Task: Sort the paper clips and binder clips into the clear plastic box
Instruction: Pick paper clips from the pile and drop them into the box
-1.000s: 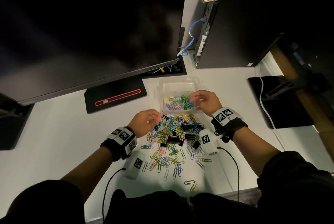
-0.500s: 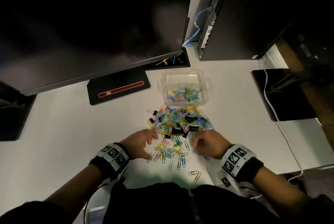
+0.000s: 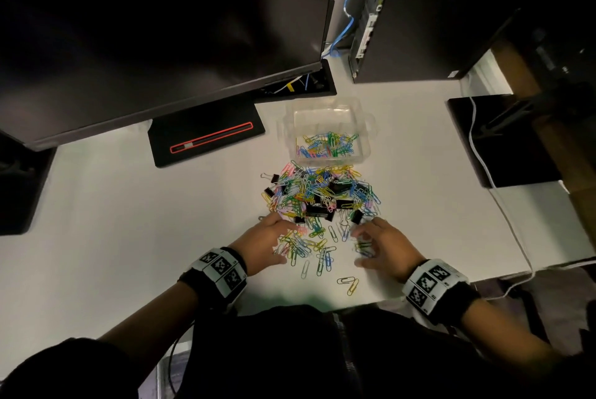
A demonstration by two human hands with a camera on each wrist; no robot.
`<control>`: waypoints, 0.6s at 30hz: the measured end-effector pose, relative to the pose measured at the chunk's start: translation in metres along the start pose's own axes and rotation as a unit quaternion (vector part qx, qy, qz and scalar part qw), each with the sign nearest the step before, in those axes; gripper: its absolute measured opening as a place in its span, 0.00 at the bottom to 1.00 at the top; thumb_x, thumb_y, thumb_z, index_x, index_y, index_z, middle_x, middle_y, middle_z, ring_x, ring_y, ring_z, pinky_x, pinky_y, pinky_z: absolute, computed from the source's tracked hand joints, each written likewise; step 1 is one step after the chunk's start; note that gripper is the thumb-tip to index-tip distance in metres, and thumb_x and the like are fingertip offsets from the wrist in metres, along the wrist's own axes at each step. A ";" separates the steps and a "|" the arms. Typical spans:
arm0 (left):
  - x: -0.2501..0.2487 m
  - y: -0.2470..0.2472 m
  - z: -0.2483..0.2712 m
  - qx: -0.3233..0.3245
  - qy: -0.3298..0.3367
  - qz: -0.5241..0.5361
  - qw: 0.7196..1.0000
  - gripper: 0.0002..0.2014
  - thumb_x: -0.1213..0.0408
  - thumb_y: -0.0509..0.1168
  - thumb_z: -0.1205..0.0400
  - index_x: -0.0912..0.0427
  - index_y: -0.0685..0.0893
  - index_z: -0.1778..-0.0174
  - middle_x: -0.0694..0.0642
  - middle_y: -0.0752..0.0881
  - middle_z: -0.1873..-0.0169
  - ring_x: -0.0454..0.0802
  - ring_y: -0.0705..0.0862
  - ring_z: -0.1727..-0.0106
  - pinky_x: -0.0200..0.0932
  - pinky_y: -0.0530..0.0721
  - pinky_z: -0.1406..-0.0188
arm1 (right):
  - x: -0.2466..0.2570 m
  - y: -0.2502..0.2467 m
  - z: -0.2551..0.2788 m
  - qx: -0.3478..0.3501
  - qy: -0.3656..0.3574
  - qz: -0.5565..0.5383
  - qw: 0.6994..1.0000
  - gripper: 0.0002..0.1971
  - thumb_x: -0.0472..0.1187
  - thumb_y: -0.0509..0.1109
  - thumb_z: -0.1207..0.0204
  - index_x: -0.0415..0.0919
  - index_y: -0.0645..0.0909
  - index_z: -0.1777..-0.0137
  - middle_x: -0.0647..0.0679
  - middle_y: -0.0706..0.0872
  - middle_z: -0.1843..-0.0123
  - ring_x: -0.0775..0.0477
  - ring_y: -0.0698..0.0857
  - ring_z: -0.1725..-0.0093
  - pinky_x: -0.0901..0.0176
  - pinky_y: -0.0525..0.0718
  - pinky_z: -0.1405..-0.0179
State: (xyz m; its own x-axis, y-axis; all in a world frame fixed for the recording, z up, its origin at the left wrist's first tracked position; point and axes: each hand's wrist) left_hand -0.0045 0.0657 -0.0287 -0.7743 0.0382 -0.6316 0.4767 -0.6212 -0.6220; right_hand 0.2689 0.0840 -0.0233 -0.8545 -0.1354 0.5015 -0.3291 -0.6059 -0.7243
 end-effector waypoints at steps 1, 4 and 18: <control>-0.002 0.001 -0.002 -0.003 0.004 -0.002 1.000 0.31 0.65 0.73 0.25 0.51 0.70 0.27 0.47 0.67 0.45 0.46 0.75 0.55 0.34 0.76 0.52 | 0.003 0.002 -0.001 -0.009 -0.010 -0.008 1.000 0.25 0.43 0.79 0.36 0.44 0.78 0.38 0.46 0.78 0.42 0.48 0.79 0.45 0.58 0.78 0.41; -0.008 0.005 -0.006 -0.005 0.016 0.002 1.000 0.31 0.64 0.73 0.26 0.53 0.70 0.27 0.49 0.68 0.45 0.47 0.75 0.54 0.36 0.77 0.50 | 0.015 0.011 -0.004 -0.028 -0.041 -0.045 0.998 0.19 0.38 0.77 0.34 0.43 0.81 0.42 0.49 0.79 0.50 0.51 0.80 0.52 0.51 0.82 0.45; -0.020 0.020 -0.009 -0.003 0.014 -0.106 0.994 0.52 0.48 0.79 0.38 0.54 0.58 0.22 0.56 0.67 0.32 0.54 0.70 0.31 0.46 0.72 0.28 | 0.006 0.023 0.000 -0.019 -0.053 -0.029 0.998 0.40 0.48 0.83 0.44 0.46 0.71 0.30 0.53 0.71 0.46 0.54 0.73 0.50 0.63 0.73 0.49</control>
State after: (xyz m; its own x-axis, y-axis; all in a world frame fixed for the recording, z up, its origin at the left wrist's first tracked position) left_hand 0.0244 0.0595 -0.0327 -0.8453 0.1898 -0.4994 0.3070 -0.5924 -0.7448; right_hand 0.2564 0.0693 -0.0367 -0.7871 -0.1852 0.5884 -0.3928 -0.5850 -0.7096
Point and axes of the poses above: each hand's wrist, its own z-axis away from the middle knuckle, its own y-axis out of the palm, x = y × z
